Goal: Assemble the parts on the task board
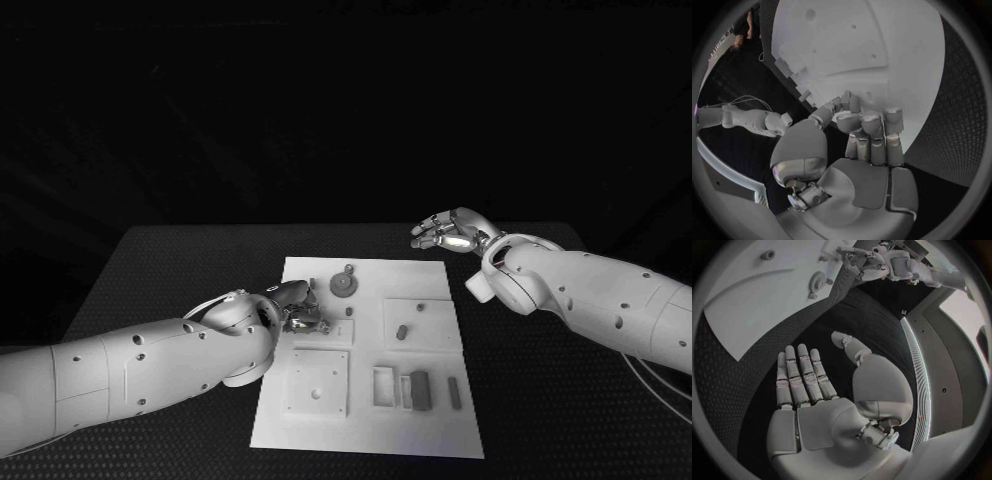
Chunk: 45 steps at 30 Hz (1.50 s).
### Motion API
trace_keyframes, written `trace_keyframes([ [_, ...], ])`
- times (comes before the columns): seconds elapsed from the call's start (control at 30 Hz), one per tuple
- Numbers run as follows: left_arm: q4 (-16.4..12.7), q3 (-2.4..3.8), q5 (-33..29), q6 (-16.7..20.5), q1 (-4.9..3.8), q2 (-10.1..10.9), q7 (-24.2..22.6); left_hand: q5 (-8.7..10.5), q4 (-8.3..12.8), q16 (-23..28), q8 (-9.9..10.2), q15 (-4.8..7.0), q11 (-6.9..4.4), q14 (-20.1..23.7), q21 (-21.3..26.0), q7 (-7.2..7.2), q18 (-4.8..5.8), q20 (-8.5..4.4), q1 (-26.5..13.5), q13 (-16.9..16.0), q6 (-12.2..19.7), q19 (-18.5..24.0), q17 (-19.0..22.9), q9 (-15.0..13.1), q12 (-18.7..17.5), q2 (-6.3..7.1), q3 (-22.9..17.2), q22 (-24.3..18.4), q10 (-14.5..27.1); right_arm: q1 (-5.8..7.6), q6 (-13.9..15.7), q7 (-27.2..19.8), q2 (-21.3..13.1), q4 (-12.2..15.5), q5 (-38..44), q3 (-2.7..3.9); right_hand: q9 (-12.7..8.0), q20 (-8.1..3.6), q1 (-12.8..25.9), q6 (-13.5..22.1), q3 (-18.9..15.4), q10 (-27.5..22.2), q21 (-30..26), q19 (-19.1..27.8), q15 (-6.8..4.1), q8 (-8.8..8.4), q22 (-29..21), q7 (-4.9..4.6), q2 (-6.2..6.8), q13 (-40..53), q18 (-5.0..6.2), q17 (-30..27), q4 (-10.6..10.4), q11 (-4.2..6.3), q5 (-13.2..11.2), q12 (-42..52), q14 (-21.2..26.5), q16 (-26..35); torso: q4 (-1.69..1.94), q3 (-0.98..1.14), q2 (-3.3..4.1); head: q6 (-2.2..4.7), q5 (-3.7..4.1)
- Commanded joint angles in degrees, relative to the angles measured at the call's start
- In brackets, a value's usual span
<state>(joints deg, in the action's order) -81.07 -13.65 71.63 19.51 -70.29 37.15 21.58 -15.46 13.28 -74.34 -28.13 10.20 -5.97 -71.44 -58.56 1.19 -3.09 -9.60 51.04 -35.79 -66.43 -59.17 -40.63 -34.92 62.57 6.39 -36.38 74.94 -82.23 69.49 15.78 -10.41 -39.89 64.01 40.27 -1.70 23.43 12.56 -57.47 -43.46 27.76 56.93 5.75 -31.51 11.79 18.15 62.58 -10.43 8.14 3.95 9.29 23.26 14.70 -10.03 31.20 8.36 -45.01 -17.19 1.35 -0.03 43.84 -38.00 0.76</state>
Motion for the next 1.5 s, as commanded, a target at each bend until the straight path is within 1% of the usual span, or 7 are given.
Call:
trace_keyframes([
  [0.03,0.0,-0.07,0.0,-0.9,0.36,-0.3,-0.2,0.34,1.0,-0.2,-0.3,0.33,-1.78,-0.1,-0.3,-2.59,-0.61,-5.76,2.6,0.1,-3.0,-0.4,0.1,0.1,0.4,-2.87,-0.7,0.9,2.1,-0.01,-0.1,-0.4,0.0,0.1,0.0,0.02,-0.1,0.07,0.7,0.3,-0.1,0.3,-0.4,0.4,0.03,0.2,0.1,-0.14,-0.06,0.0,-0.61,-0.1,-0.4,-0.07,0.3,-0.3,0.3,-0.3,-0.03,0.0,0.03,-0.04,0.0],
  [0.5,-0.1,-0.07,-0.1,-1.3,0.43,-0.3,-0.7,0.03,1.1,-0.2,-0.6,0.3,-1.72,0.0,-0.3,-2.58,-0.63,-5.74,2.5,0.1,-3.6,-0.4,0.2,0.2,0.6,-0.45,-0.3,0.8,2.0,-0.01,-0.1,-0.4,-0.1,0.1,0.0,0.02,-0.1,0.06,0.8,0.4,-0.1,0.3,-0.5,0.4,0.04,0.21,0.2,-0.15,-0.01,0.0,-0.62,-0.1,-0.4,-0.08,0.5,-0.3,0.4,-0.3,0.0,-0.01,0.02,-0.19,0.07],
  [0.73,-0.1,-0.07,-0.3,-1.8,0.44,-0.3,-0.7,0.15,0.9,-0.2,-0.6,0.3,-1.73,0.0,-0.3,-2.59,-0.63,-5.74,2.4,0.2,-3.7,-0.4,0.2,0.3,0.6,-0.18,-0.3,0.8,2.0,-0.01,-0.2,-0.3,-0.1,0.2,0.0,0.02,-0.1,0.06,0.9,0.4,-0.1,0.3,-0.5,0.4,0.05,0.21,0.2,-0.16,-0.01,0.0,-0.62,-0.1,-0.4,-0.09,0.5,-0.3,0.4,-0.3,-0.02,-0.02,0.01,-0.17,0.05],
  [0.9,-0.1,-0.07,-0.4,-1.9,0.44,-0.3,-0.7,3.53,-1.5,-0.2,-0.7,0.37,-1.77,-0.1,-0.2,-2.68,-0.71,-5.79,1.6,0.4,-3.8,-0.5,0.3,0.4,0.7,2.44,0.1,0.7,2.0,-0.01,-0.2,-0.3,-0.2,0.2,0.0,0.02,-0.2,0.06,0.9,0.4,-0.2,0.3,-0.6,0.5,0.07,0.21,0.2,-0.19,0.05,0.0,-0.64,-0.1,-0.5,-0.11,0.6,-0.4,0.4,-0.3,-0.01,-0.01,0.01,-0.15,0.05],
  [0.97,-0.1,-0.06,-0.5,-1.9,0.44,-0.3,-0.7,3.92,-2.8,-0.2,-0.7,0.39,-1.76,0.0,-0.2,-2.64,-0.68,-5.76,0.7,0.4,-3.8,-0.5,0.3,0.5,0.7,3.16,0.7,0.7,2.0,-0.01,-0.2,-0.2,-0.2,0.2,0.0,0.02,-0.2,0.06,1.0,0.4,-0.2,0.3,-0.6,0.5,0.07,0.21,0.2,-0.2,0.06,0.0,-0.64,-0.1,-0.5,-0.11,0.6,-0.4,0.4,-0.3,-0.01,-0.01,0.0,-0.16,0.05],
  [1.03,-0.1,-0.06,-0.6,-1.7,0.44,-0.3,-0.7,2.58,-2.7,-0.3,-0.8,0.41,-1.75,0.1,-0.2,-2.65,-0.71,-5.77,-0.1,0.5,-3.7,-0.4,0.3,0.4,0.8,2.76,2.4,0.7,2.1,-0.01,-0.2,-0.2,-0.1,0.2,0.0,0.02,-0.2,0.06,1.0,0.4,-0.2,0.3,-0.6,0.5,0.08,0.21,0.2,-0.21,0.07,0.0,-0.64,-0.1,-0.5,-0.12,0.6,-0.4,0.5,-0.3,-0.01,-0.01,0.0,-0.14,0.06],
  [1.5,0.0,-0.01,-1.1,-1.4,0.44,-0.4,-1.0,2.36,-6.4,-0.5,-0.9,0.56,-1.9,0.2,0.0,-2.77,-0.87,-5.83,-3.7,0.6,-3.6,-0.1,0.4,0.6,1.0,2.12,4.5,0.7,2.2,-0.01,-0.2,-0.2,-0.1,0.2,0.0,0.02,-0.2,0.05,1.0,0.5,-0.2,0.3,-0.7,0.5,0.12,0.21,0.3,-0.25,0.1,0.0,-0.66,-0.2,-0.5,-0.14,0.6,-0.4,0.5,-0.3,0.0,-0.01,-0.01,-0.17,0.1],
])
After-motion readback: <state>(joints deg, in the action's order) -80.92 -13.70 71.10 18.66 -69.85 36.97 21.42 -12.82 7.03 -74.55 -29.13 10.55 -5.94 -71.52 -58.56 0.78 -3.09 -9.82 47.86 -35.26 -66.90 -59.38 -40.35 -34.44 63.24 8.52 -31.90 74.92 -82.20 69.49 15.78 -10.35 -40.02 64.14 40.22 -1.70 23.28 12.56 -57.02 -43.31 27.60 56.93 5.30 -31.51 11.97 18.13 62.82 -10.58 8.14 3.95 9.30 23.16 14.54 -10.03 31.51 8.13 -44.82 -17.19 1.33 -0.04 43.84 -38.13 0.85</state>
